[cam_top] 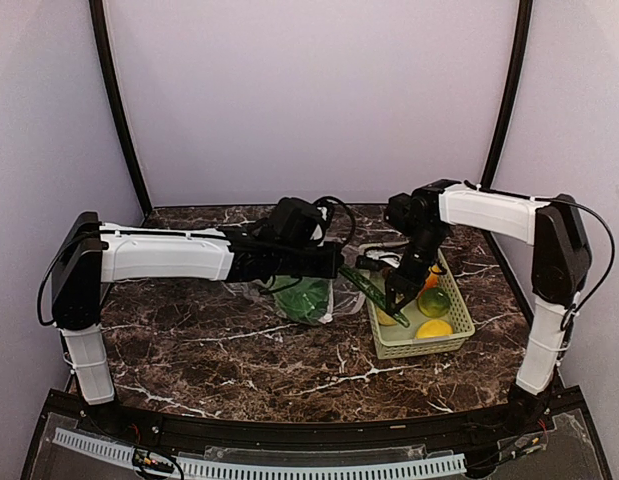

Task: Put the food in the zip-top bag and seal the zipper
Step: Pick up the fake vegetable from the bin, then place the fake vegetable in the zipper food storage bag, then adjust the fake vegetable in the zipper food storage bag.

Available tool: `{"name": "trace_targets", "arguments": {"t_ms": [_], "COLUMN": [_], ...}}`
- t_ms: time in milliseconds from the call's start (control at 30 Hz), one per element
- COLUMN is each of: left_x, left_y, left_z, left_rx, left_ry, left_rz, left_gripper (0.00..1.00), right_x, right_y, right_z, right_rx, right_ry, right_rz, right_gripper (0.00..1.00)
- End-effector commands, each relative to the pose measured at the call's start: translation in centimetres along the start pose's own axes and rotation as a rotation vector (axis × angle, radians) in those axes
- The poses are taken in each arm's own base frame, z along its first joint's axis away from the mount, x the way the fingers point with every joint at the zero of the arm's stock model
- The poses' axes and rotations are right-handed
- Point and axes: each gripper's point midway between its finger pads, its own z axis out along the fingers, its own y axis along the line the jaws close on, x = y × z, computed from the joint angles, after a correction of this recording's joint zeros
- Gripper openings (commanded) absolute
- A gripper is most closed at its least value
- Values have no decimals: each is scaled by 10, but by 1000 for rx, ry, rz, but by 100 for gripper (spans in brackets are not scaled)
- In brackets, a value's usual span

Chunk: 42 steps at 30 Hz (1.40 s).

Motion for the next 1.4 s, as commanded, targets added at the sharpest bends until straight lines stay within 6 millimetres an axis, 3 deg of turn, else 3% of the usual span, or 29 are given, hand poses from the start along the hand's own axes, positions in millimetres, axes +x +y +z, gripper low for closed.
{"name": "trace_targets", "arguments": {"t_ms": [0, 100, 167, 300, 400, 500, 667, 833, 1000, 1133, 1233, 1367], "left_x": [-21, -16, -17, -24, -31, -34, -40, -41, -39, -38, -37, -37], "left_y": [-12, -13, -12, -8, -2, 0, -7, -7, -6, -5, -5, -5], "left_z": [-25, -21, -21, -26, -32, -34, -33, -33, -33, -33, -34, -34], "left_rx": [-2, 8, 2, -32, -67, -77, -48, -52, -55, -55, -52, -52], "left_ry": [-43, -28, -32, -60, -84, -97, -117, -116, -107, -105, -104, -107], "left_rz": [53, 35, 19, 5, -6, -35, -61, -61, -63, -67, -68, -70], "left_gripper": [1, 1, 1, 1, 1, 1, 1, 1, 1, 1, 1, 1], "right_x": [-17, -42, -45, -36, -33, -30, -18, -7, -5, -4, -3, -3], "right_y": [9, 14, 8, 3, 10, 22, 23, 21, 20, 10, 8, 11], "right_z": [-15, -33, -38, -51, -75, -83, -66, -32, -13, -5, -2, 4], "right_rx": [-41, -42, -8, -11, -27, 22, 149, 128, 120, 154, 153, 120], "right_ry": [-55, -136, -141, -171, -278, -396, -523, -431, -388, -353, -344, -330], "right_rz": [-5, -27, -29, -11, -39, -127, -239, -232, -234, -203, -201, -194], "right_gripper": [31, 49, 56, 61, 62, 62, 62, 60, 60, 51, 38, 37]}}
